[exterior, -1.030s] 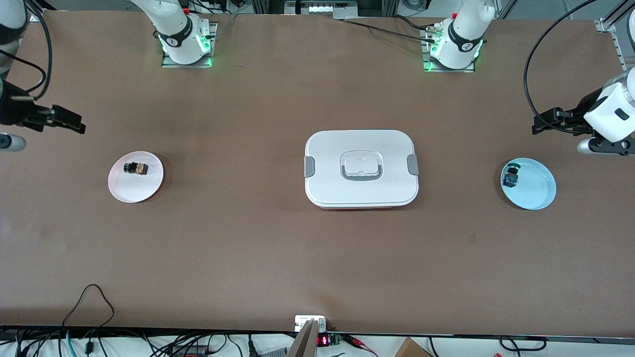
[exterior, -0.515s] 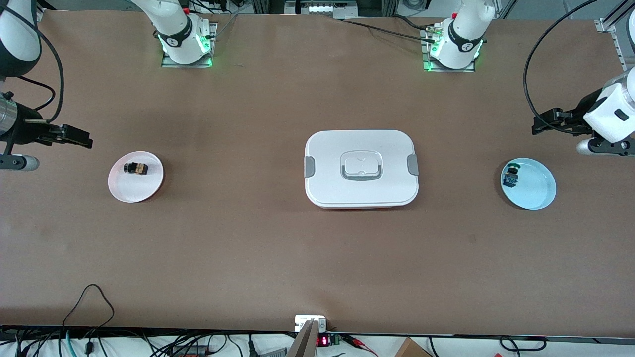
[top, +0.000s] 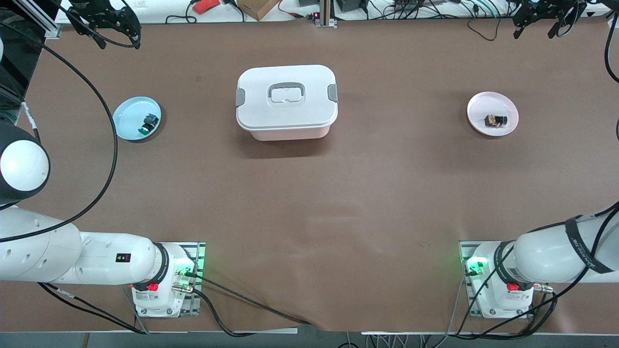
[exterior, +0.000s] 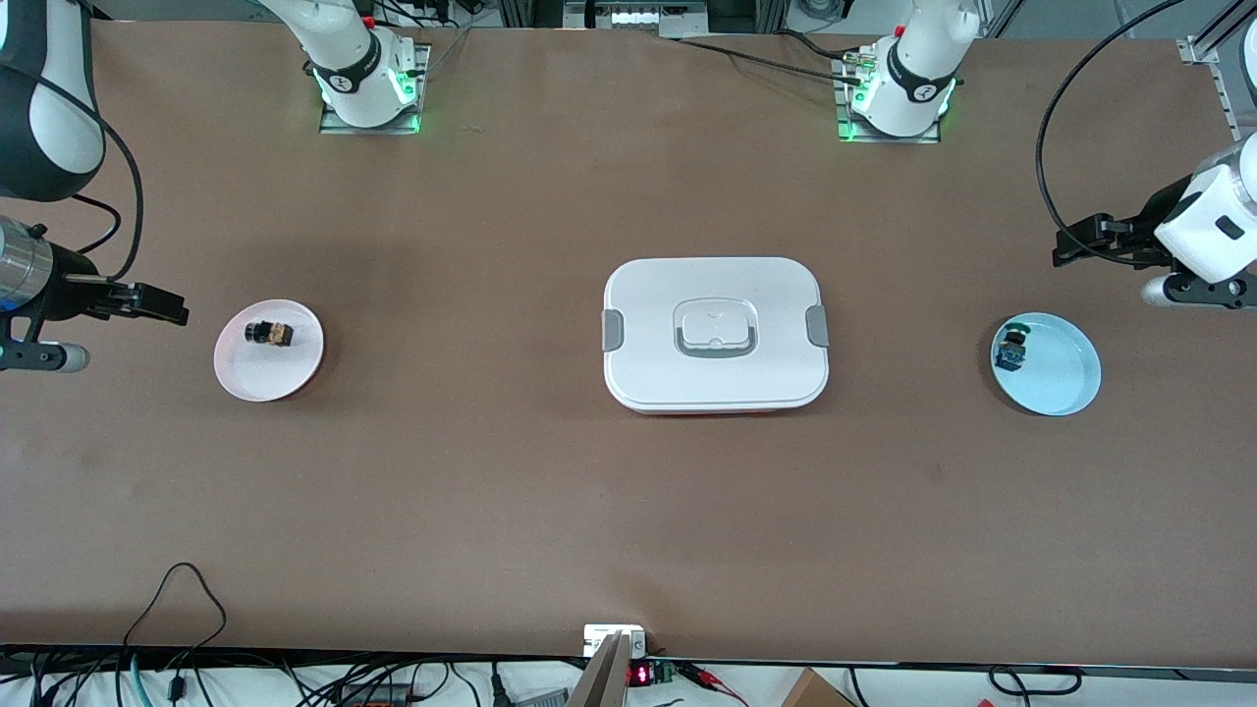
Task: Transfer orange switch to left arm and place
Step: 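Reach the right gripper down toward the orange switch on the pink plate, then lower the right gripper and close it on the orange switch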
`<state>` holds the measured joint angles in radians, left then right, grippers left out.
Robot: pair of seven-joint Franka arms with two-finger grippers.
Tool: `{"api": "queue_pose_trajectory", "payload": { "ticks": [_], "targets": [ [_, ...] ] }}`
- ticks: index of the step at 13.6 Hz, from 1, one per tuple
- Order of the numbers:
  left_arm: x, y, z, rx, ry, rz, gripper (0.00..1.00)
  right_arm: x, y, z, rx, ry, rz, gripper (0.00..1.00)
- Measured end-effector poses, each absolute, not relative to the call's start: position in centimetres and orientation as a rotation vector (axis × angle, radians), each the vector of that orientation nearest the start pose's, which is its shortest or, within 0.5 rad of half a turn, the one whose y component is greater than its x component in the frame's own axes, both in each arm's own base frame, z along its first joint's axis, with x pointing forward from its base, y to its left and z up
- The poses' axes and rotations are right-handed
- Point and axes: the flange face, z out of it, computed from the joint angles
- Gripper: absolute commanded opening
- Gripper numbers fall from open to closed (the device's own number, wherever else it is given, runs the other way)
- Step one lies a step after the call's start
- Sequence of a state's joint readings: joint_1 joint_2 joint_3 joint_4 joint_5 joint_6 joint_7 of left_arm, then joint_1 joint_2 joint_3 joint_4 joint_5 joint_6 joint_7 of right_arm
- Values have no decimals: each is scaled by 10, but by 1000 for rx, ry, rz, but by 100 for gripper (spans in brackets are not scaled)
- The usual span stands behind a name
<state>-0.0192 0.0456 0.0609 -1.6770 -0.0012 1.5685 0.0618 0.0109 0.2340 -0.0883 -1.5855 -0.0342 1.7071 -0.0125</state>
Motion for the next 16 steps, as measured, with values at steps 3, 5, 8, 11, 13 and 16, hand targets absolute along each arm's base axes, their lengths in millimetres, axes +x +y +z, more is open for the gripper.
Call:
{"api": "queue_pose_trajectory", "payload": {
  "ticks": [3,5,8,11,13,16],
  "targets": [
    [559,23,549,-3138,31,243,100,634,-51,452,-3187,97,211,100],
    [559,23,549,-3138,31,243,100,643,-60,418,-3190,114,222,100],
    [559,23,549,-3138,31,243,100,641,-73,377,-3191,138,205,100],
    [559,22,549,-3138,32,244,100,634,-75,357,-3190,140,213,100],
    [559,19,549,-3138,40,245,100,633,-72,350,-3191,133,200,100],
    [559,15,548,-3137,53,246,100,628,-70,327,-3193,120,171,100]
  ]
}}
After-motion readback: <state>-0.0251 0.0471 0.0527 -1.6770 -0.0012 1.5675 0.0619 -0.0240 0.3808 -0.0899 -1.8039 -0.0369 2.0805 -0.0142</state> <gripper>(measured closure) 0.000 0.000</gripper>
